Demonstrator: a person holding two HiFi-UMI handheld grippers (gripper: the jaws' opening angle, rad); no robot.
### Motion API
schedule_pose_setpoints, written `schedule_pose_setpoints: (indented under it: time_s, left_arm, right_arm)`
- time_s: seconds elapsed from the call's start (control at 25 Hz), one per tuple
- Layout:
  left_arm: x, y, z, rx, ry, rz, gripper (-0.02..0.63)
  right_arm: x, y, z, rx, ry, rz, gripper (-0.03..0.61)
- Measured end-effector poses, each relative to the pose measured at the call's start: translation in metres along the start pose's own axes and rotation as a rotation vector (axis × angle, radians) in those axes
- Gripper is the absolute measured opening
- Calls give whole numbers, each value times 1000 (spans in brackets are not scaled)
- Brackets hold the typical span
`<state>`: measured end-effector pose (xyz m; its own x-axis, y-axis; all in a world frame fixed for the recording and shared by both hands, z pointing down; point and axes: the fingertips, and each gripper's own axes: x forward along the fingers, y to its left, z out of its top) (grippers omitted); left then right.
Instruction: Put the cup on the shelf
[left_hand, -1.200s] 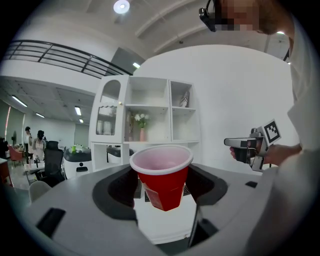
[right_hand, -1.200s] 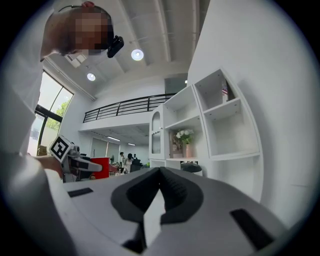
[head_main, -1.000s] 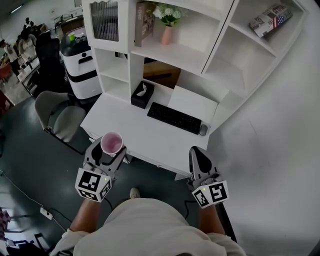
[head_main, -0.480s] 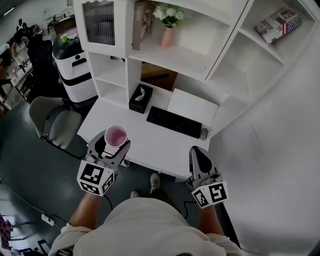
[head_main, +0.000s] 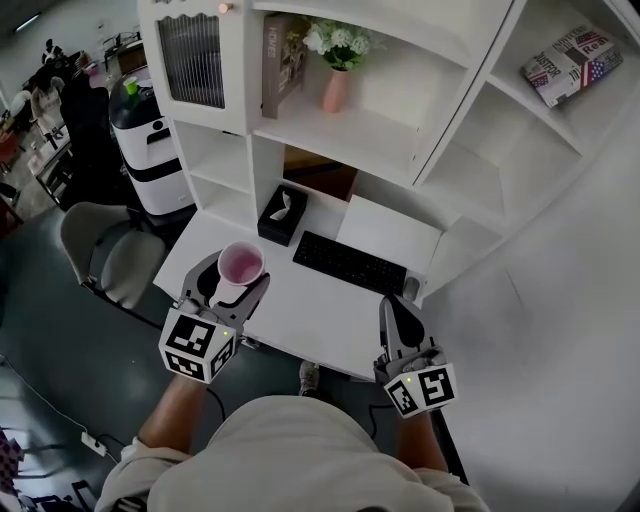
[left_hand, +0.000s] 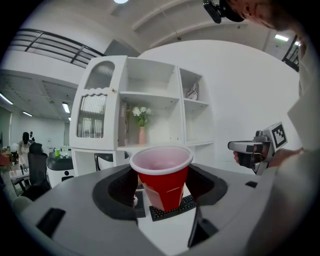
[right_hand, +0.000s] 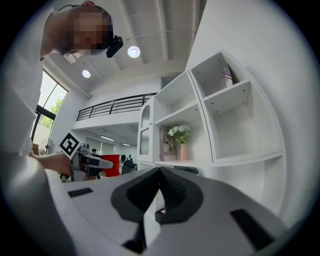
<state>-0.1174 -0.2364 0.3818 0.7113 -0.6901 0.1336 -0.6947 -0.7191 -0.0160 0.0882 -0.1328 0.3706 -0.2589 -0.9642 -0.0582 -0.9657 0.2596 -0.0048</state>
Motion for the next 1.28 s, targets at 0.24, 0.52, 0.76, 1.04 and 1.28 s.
schedule_pose_setpoints:
  time_s: [0.24,0.52,0.76,1.04,1.28]
  left_arm:
    - [49,8,32,44,-20,-11,298]
    - [98,14,67,67,-33,-31,298]
    - [138,17,97,96,-49,-50,299]
    - [182,28,124,108,-52,-58,299]
    - [218,33,138,129,-47,-59,299]
  right_arm:
    - [20,-28,1,3,-6,5,5]
    - [28,-56,-2,15,-7,-6,5]
    - [31,-77,-8,27,0,-22,5]
    - [32,-98,-15,42,1,-46,5]
    - [28,-118,-22,56,6,-80,5]
